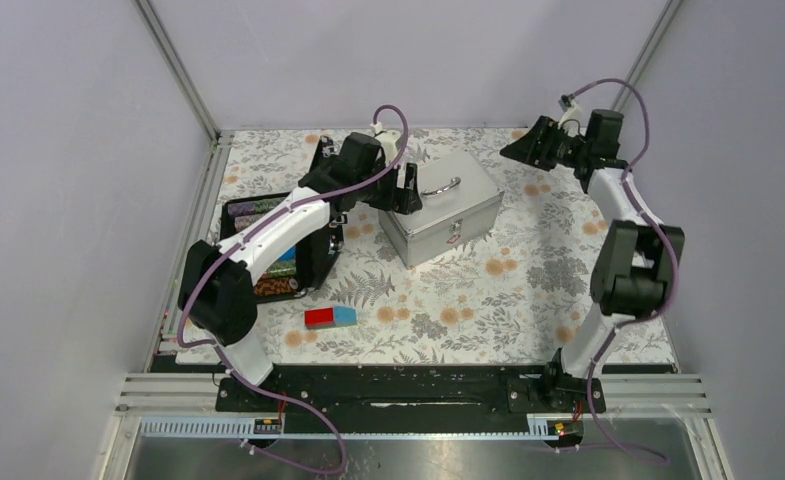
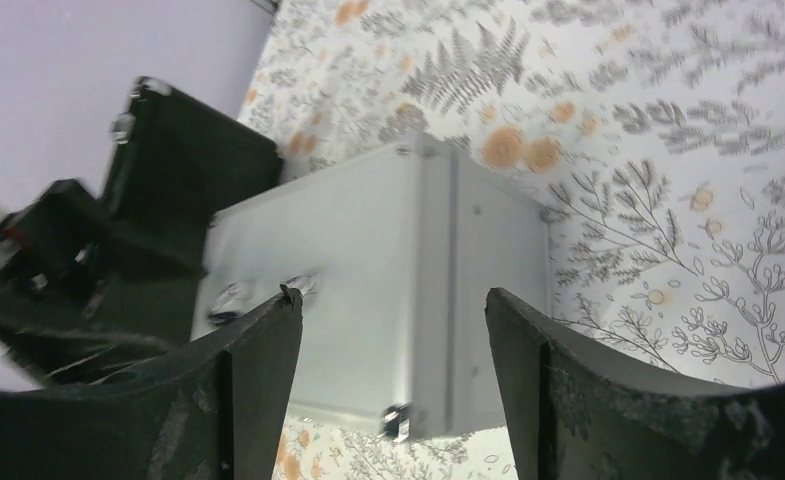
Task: Organize the medicine kit
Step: Adjust the medicine box at the center of the board.
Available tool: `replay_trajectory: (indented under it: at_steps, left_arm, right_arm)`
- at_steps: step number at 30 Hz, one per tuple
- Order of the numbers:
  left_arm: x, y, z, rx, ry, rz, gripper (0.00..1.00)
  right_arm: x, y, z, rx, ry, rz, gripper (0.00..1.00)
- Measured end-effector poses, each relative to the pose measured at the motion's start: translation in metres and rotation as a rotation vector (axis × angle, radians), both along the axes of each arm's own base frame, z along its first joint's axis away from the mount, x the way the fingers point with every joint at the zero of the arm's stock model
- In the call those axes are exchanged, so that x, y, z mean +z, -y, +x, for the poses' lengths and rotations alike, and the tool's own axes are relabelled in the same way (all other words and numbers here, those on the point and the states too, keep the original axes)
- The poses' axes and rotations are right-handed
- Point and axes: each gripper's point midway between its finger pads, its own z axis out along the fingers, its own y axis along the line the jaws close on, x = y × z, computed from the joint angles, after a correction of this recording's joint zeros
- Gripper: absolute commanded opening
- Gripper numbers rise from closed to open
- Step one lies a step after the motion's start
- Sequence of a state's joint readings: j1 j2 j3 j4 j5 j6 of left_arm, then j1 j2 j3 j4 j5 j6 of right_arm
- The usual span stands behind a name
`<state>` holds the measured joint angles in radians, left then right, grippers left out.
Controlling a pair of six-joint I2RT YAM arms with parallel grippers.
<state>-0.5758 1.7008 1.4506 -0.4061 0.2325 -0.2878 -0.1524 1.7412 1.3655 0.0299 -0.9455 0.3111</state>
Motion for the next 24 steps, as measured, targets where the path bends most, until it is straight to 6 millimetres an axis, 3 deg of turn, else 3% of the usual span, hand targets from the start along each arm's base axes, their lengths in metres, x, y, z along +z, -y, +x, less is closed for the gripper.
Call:
replay_trajectory:
  at_steps: [3, 6, 11, 15, 18, 22, 24]
  left_arm:
    - [0.000, 0.000, 0.001, 0.012, -0.008, -0.009, 0.82]
    - [0.000, 0.000, 0.003, 0.027, -0.014, -0.010, 0.82]
    - [-0.002, 0.008, 0.021, 0.048, 0.004, -0.012, 0.79]
    - [-0.003, 0.024, 0.045, 0.047, 0.037, -0.035, 0.72]
    - [-0.002, 0.044, 0.064, 0.018, 0.058, -0.075, 0.70]
    - [-0.002, 0.075, 0.072, -0.052, 0.071, -0.123, 0.67]
    - [0.000, 0.092, 0.077, -0.086, 0.093, -0.176, 0.67]
  right_arm:
    - [-0.044, -0.001, 0.023, -0.014, -0.108, -0.004, 0.76]
    - [-0.080, -0.019, 0.017, 0.014, -0.223, 0.009, 0.74]
    - [-0.094, -0.046, -0.007, 0.048, -0.274, 0.054, 0.72]
    - [-0.094, -0.046, -0.035, 0.036, -0.285, 0.064, 0.67]
    - [-0.093, -0.044, -0.078, 0.029, -0.309, 0.037, 0.64]
    - [-0.089, -0.037, -0.143, 0.030, -0.315, -0.022, 0.67]
    - [-0.089, -0.031, -0.166, 0.035, -0.320, -0.050, 0.68]
